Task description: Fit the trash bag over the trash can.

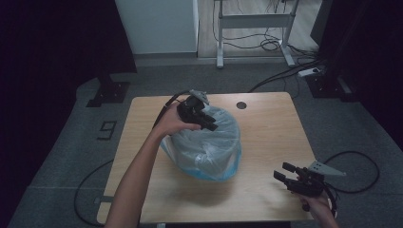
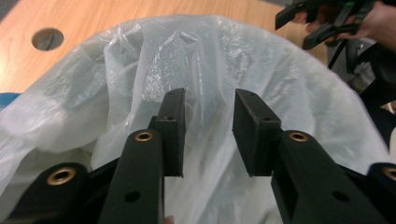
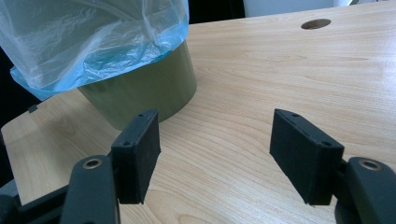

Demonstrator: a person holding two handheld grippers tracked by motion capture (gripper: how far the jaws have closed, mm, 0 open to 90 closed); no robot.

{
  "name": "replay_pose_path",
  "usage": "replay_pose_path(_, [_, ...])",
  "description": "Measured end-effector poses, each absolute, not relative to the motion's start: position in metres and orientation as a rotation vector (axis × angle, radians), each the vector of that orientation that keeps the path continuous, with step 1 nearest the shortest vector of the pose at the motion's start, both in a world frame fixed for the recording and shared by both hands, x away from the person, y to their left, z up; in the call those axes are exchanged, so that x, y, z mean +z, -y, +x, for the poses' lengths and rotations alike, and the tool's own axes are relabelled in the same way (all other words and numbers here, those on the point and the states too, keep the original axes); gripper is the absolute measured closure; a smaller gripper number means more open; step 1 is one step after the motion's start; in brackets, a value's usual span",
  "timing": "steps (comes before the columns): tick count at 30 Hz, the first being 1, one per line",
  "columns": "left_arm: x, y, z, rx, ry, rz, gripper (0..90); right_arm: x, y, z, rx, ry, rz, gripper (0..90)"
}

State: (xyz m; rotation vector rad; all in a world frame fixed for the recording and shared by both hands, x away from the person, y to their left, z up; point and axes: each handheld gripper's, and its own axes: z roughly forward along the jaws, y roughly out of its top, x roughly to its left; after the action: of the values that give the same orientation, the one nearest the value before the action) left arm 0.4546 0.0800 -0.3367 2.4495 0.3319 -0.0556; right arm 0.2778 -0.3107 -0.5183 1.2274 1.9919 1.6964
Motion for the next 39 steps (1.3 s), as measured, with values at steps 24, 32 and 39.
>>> replay_pose_path(24, [-0.357, -0.043, 0.449, 0.011, -0.323, 2.610, 51.9, -0.520, 0.312, 0.277, 1.675, -2.003, 1.227, 32.9])
replay_pose_path(32, [-0.330, -0.066, 0.434, 0.051, -0.316, 2.510, 48.4, -0.520, 0.312, 0.277, 1.678, -1.998, 1.233, 32.8])
replay_pose_path(39, [-0.332, -0.068, 0.421, 0.037, -0.281, 2.546, 49.1, -0.520, 0.309, 0.276, 1.678, -2.010, 1.225, 32.7])
